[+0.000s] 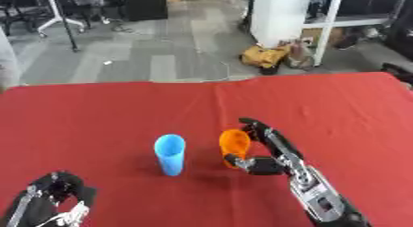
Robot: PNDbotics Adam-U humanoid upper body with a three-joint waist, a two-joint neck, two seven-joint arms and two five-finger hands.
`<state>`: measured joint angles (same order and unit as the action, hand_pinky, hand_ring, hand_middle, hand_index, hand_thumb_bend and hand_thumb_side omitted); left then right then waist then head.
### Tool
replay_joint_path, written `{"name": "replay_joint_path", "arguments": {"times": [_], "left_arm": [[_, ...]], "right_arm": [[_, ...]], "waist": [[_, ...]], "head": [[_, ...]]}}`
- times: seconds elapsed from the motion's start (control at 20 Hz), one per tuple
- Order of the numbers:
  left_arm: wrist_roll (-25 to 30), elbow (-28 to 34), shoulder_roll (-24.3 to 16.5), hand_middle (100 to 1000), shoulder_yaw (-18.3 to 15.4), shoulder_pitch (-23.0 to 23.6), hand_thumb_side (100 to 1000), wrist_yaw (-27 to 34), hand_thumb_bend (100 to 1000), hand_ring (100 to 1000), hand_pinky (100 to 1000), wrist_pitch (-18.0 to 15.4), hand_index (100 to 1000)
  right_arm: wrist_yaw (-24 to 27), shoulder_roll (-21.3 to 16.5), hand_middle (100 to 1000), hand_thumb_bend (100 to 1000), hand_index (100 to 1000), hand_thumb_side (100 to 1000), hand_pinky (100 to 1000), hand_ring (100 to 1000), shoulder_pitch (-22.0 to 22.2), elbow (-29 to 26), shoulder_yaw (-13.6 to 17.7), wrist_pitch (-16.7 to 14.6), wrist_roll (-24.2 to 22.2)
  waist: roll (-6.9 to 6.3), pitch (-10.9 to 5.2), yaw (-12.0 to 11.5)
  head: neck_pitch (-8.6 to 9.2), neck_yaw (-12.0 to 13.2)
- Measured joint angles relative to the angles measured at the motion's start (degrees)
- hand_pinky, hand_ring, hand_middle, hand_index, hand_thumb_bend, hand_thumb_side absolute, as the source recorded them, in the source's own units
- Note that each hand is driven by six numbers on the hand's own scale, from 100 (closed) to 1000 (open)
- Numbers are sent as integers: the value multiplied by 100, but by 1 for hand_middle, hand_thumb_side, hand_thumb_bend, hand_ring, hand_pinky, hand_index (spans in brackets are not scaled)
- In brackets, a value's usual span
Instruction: Pour the contents of one cup into another cup.
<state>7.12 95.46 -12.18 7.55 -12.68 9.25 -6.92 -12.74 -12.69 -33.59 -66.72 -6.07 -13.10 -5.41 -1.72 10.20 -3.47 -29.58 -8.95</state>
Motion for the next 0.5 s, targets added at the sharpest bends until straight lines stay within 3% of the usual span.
{"name": "replay_joint_path", "arguments": {"times": [0.5], "left_arm": [[12, 0, 0, 433, 31, 5, 100, 0, 387, 409, 640, 10, 548]], "right_arm": [[-111, 154, 665, 526, 925, 192, 827, 661, -200, 427, -3, -33, 19]], "waist": [[-30, -8, -10]], "head": [[-2, -26]]}}
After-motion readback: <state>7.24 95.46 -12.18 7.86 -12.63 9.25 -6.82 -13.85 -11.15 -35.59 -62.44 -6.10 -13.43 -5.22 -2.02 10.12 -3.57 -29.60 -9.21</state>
